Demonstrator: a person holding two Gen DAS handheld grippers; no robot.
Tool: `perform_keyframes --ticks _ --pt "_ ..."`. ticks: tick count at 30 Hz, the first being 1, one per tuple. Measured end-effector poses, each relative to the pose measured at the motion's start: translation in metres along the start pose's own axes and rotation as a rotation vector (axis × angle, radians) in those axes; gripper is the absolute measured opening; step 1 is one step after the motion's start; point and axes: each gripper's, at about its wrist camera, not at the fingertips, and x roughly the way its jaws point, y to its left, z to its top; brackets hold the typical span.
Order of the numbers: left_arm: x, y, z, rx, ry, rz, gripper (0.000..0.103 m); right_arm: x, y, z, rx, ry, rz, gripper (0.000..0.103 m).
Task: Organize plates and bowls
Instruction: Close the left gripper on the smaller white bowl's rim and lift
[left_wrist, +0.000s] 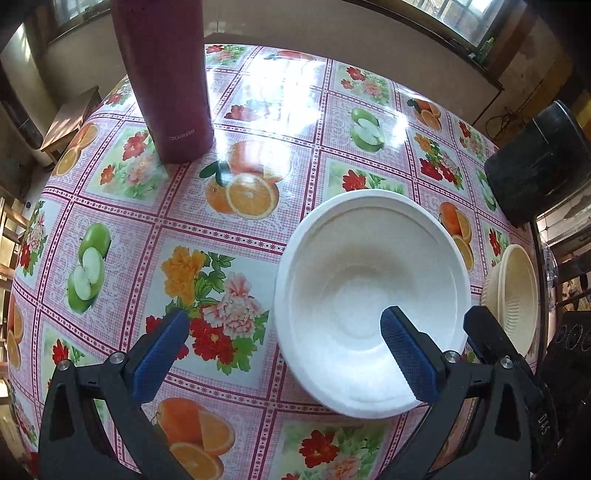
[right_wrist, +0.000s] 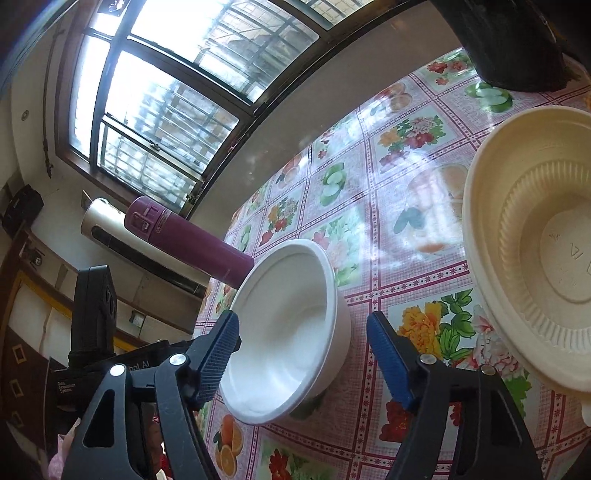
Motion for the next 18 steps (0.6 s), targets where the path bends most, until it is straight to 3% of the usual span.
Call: perform_keyframes --ticks 5,7,9,18 --pt "0.004 0.009 -0.002 -0.031 0.013 -0.004 0.103 0.005 0.000 -0.001 -0.002 0.007 -0.030 0.045" --pt "0.006 0.010 -0.003 -0.043 0.017 -0.010 0.103 0.004 -0.001 -0.002 -0.016 -0.004 -0.063 0.033" --pt "0.009 0.011 -0.004 -0.053 0.024 -0.019 0.103 0.005 -0.002 -0.002 -0.030 -0.004 -0.095 0.013" --pt "0.016 0.013 -0.008 -0.096 0.044 -0.076 0.103 0.002 -0.004 -0.005 -0.026 -0.011 -0.098 0.005"
